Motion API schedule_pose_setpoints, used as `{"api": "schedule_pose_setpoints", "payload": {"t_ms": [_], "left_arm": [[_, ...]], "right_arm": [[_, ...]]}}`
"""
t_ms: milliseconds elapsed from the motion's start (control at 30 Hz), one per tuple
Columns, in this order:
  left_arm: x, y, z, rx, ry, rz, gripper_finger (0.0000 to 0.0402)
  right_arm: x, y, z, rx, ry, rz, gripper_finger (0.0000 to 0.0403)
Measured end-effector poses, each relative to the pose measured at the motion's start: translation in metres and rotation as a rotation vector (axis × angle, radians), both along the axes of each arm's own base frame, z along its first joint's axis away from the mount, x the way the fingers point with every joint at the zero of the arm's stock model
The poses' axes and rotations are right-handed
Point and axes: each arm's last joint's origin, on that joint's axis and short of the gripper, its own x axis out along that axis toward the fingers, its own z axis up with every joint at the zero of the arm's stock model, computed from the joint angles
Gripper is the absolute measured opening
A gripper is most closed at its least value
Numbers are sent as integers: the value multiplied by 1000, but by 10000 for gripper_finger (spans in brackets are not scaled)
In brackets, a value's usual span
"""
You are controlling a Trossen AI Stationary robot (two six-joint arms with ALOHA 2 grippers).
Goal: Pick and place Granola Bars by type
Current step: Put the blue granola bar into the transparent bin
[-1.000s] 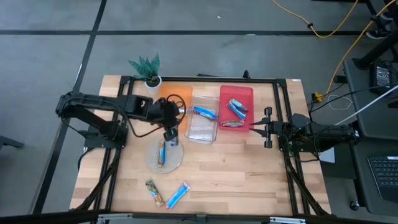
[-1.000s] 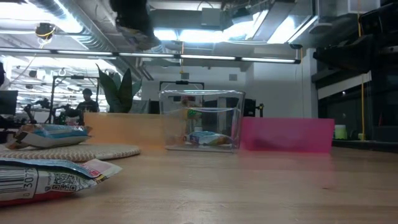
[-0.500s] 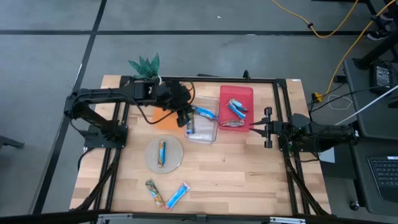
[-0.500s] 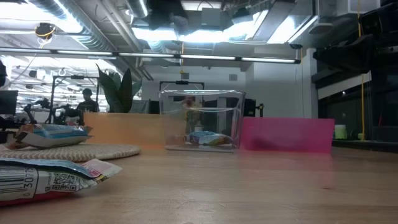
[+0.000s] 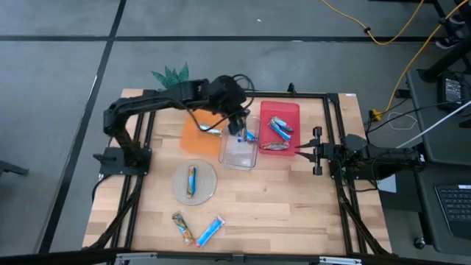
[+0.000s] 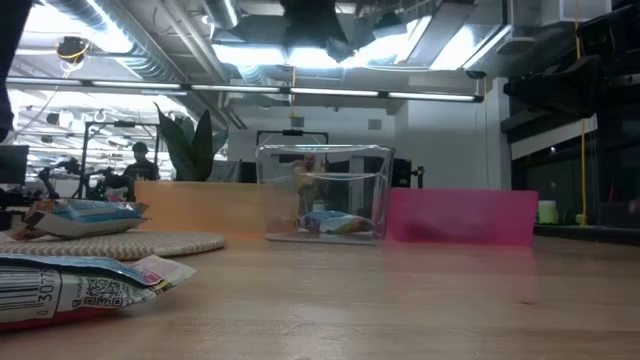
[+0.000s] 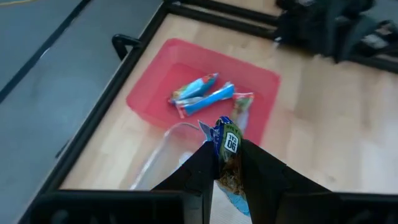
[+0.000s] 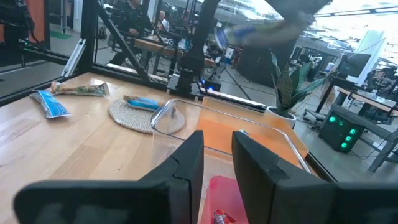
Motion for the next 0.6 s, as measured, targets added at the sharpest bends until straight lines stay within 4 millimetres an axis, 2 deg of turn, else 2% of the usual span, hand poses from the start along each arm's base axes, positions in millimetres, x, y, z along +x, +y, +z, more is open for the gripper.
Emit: {"api": "schedule_pose_setpoints", "payload": {"t_ms": [100,267,433,600], "left_arm": [[10,15,-11,0,44,24,61],[27,34,-42,-31,128,44,61],[40,41,-77,-50,255,21,61],[51,43,-101,-54,322,-3,61]], "right_arm": [[0,0,0,0,0,0,87],[0,0,0,0,0,0,87],[0,0,0,0,0,0,87],[0,0,0,0,-1,0,87]]}}
